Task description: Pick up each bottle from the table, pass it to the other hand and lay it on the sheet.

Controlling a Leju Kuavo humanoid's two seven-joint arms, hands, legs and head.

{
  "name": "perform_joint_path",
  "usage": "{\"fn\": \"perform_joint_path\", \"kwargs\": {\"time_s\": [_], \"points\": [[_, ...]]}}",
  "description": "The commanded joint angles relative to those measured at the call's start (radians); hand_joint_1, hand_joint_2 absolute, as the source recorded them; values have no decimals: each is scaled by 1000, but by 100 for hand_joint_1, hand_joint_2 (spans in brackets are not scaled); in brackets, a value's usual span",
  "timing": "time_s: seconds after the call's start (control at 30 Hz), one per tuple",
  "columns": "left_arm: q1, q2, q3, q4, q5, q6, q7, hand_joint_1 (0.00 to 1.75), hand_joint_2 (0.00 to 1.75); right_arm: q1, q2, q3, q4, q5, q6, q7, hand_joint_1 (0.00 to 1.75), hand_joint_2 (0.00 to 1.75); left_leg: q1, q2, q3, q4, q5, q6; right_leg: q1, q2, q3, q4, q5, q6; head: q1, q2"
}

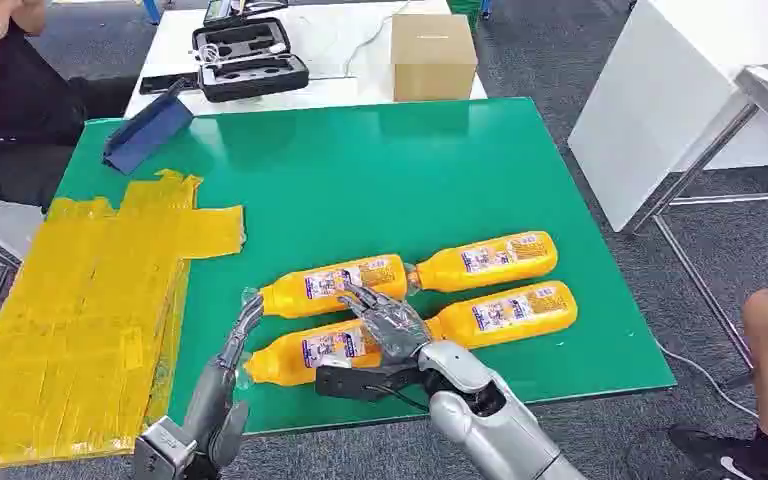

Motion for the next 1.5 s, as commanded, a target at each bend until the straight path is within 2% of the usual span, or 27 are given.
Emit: {"fn": "perform_joint_path", "kwargs": {"time_s": [0.03, 0.2, 0.23, 0.37, 0.4, 0.43, 0.53, 0.57, 0.63, 0.87, 0.93, 1.0, 1.07, 1.1, 1.17, 1.2, 1.33, 1.5], "points": [[-31, 12, -8, 74, 7, -4, 1, 0, 0, -79, 12, 88, 166, -4, 15, 5, 0, 175, 0, 1, 7, -1, -2, -1, 1, -1, 7, -1, -2, -2, 0, 0], [-53, 10, 3, 105, 15, -8, -2, 0, 0, -146, -6, 206, 302, 8, 93, 30, 0, 175, 0, 2, 8, -2, -2, -1, 1, 0, 8, -2, -1, -2, 0, 0], [-60, 9, 5, 112, 18, -10, -5, 0, 0, -161, -10, 236, 332, 15, 105, 31, 0, 175, 0, 0, 5, -2, 0, -1, 0, -1, 4, -2, 0, -1, 0, 0], [-88, 6, 1, 133, 30, -18, -15, 0, 0, -210, -11, 327, 404, 30, 172, -1, 0, 175, 0, 0, 8, -3, -1, -1, 1, -2, 8, -3, -1, -2, 0, 0], [-98, 5, -2, 137, 32, -19, -8, 0, 0, -216, -12, 342, 408, 24, 196, -1, 45, 175, 0, 0, 9, -3, -1, -1, 1, -1, 8, -3, 0, -2, 0, 0], [-100, 6, -3, 145, 35, -19, -3, 0, 0, -214, -22, 345, 409, 10, 211, 3, 175, 175, 0, 0, 9, -2, 0, -1, 0, -2, 8, -2, 0, -1, 0, 0], [-92, 11, -1, 156, 40, -14, -5, 0, 0, -216, -59, 376, 398, 15, 218, -1, 175, 175, 1, -2, 15, -3, -1, -2, 1, -5, 12, -3, -1, -2, 0, 0], [-87, 13, -1, 158, 40, -12, -12, 0, 0, -215, -66, 376, 400, 11, 215, -4, 175, 175, 0, -2, 16, -2, -2, -2, 1, -4, 6, -2, -3, -3, 0, 0], [-87, 13, -1, 158, 40, -12, -12, 0, 0, -215, -66, 376, 400, 11, 215, -4, 175, 175, 0, -2, 22, -3, -4, -3, 0, -4, 10, -4, -5, -5, 0, 0], [-96, -5, 12, 150, 65, 7, 12, 0, 0, -207, -54, 380, 387, -28, 210, 23, 175, 175, 1, -3, 25, -3, -5, -3, 1, -5, 15, -4, -6, -3, 0, 0], [-89, -30, 41, 142, 89, 49, 40, 0, 0, -165, -49, 331, 369, -68, 158, 53, 175, 175, 0, -3, 26, -3, -6, -3, 1, -5, 16, -4, -7, -3, 0, 0], [-71, -74, 97, 100, 124, 140, 22, 0, 0, -72, -32, 223, 281, -122, 39, 85, 175, 175, 1, -4, 26, -3, -6, -3, 1, -6, 17, -4, -7, -3, 0, 0], [-40, -153, 191, 10, 186, 249, -63, 0, 0, 19, -49, 129, 73, -116, -77, 140, 175, 175, 2, -4, 26, -2, -7, -3, 2, -6, 17, -4, -8, -3, 0, 0], [-24, -185, 231, -35, 170, 331, -109, 0, 175, 75, -41, 80, -22, -111, -96, 137, 175, 175, 2, -3, 23, 0, -7, -3, 2, -4, 14, -2, -8, -3, 0, 0], [5, -185, 242, -130, 255, 521, -163, 0, 175, 177, 7, 3, -170, -107, -122, 118, 175, 175, 2, -2, 21, 0, -7, -2, 2, -4, 18, -2, -7, -3, 0, 0], [8, -185, 259, -144, 270, 558, -193, 0, 175, 188, 19, 1, -196, -92, -126, 116, 175, 175, 2, -3, 22, 2, -10, -3, 3, -5, 19, 0, -10, -3, 0, 0], [5, -183, 268, -134, 280, 551, -200, 0, 175, 183, 26, 0, -186, -91, -127, 117, 175, 175, 0, 2, 18, 0, -9, -3, 1, 0, 17, 0, -7, -3, 0, 0], [4, -185, 269, -128, 281, 550, -207, 0, 175, 180, 28, -3, -177, -89, -126, 116, 175, 175, 0, 2, 18, 0, -9, -3, 1, 0, 17, 1, -8, -3, 0, 0]]}}
